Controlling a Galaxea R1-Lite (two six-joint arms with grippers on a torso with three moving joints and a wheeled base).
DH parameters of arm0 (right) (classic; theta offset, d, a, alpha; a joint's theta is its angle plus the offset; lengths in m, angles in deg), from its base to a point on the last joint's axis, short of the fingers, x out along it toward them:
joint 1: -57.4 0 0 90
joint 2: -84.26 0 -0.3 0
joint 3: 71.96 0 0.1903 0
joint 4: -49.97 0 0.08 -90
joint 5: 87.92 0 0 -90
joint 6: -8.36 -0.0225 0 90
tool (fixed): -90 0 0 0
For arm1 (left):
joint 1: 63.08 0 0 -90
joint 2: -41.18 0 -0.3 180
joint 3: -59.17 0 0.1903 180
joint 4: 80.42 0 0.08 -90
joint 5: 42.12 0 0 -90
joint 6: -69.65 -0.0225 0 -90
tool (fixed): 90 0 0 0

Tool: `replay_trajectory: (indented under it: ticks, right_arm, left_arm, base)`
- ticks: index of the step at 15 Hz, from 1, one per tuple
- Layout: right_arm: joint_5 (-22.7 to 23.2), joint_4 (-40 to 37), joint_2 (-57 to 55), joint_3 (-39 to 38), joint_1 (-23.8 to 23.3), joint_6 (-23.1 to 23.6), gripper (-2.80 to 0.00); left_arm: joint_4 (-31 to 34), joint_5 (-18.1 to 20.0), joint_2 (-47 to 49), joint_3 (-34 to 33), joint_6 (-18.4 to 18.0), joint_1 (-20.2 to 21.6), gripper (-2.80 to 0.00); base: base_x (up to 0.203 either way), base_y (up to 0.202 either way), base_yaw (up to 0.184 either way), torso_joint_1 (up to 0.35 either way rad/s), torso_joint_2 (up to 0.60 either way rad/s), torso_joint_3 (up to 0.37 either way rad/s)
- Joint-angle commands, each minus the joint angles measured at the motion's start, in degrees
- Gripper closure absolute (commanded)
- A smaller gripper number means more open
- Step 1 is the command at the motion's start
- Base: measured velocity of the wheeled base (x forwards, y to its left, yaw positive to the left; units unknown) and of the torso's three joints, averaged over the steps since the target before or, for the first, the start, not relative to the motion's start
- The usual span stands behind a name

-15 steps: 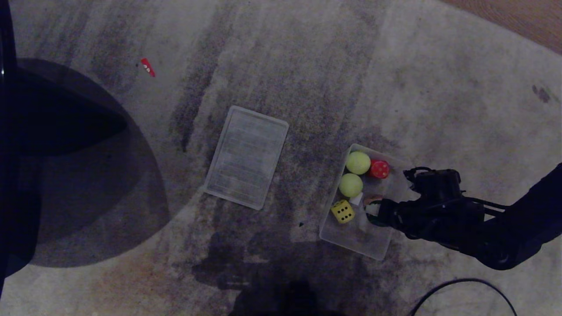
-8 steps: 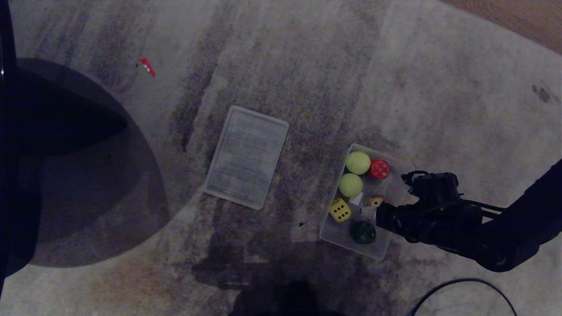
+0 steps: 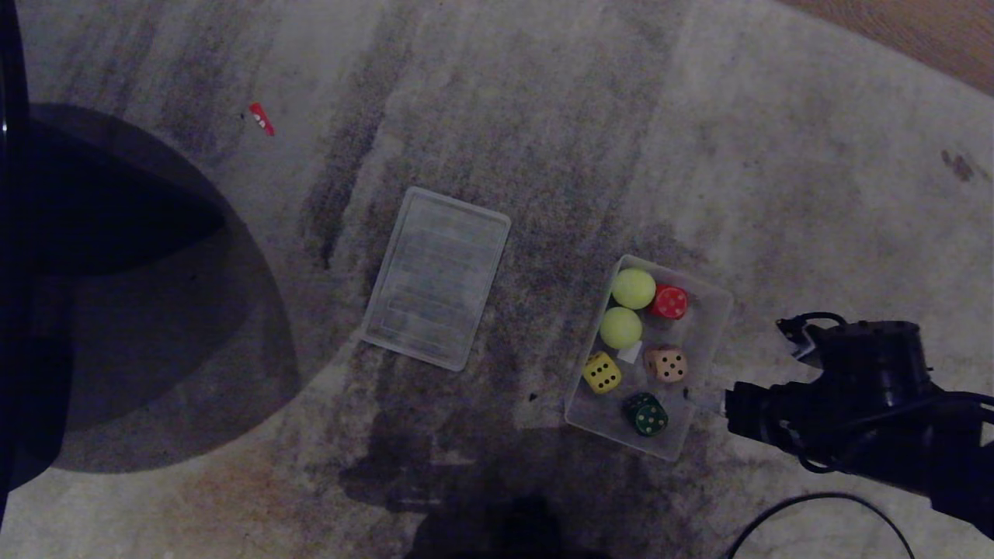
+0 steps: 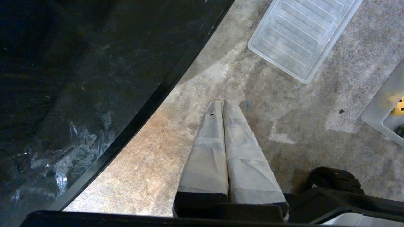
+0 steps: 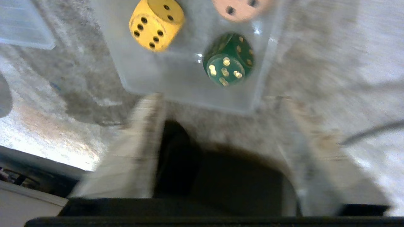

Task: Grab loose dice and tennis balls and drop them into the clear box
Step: Close the lid

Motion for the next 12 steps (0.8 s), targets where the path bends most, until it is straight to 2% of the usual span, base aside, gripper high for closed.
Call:
replay_trajectory:
  ticks: [1,4,7,9,12]
  right_arm:
    - [0.0,-2.5,11.2,-3.1,-0.5,0.0,0.00]
    - [-1.5,-10.2,21.6,-6.1,-0.8,2.3,0.00]
    - [-4.7,-14.6,32.0,-11.3,-1.2,9.1,0.00]
    - [-7.5,-21.1,39.4,-12.4,-1.3,10.7,0.00]
    - [-8.9,-31.3,50.6,-13.3,-1.6,11.7,0.00]
  left_arm:
    - [0.0,0.0,0.0,0.0,0.1,0.0,0.00]
    - [0.0,0.0,0.0,0.0,0.1,0.0,0.00]
    - [0.0,0.0,0.0,0.0,0.1,0.0,0.00]
    - [0.0,-0.1,0.0,0.0,0.1,0.0,0.00]
    - [0.0,0.0,0.0,0.0,0.1,0.0,0.00]
  base:
    - [0.000,0.000,0.000,0.000,0.00,0.000]
    - [0.000,0.000,0.000,0.000,0.00,0.000]
    - [0.000,0.000,0.000,0.000,0.00,0.000]
    - [0.000,0.000,0.000,0.000,0.00,0.000]
    - [0.000,0.000,0.000,0.000,0.00,0.000]
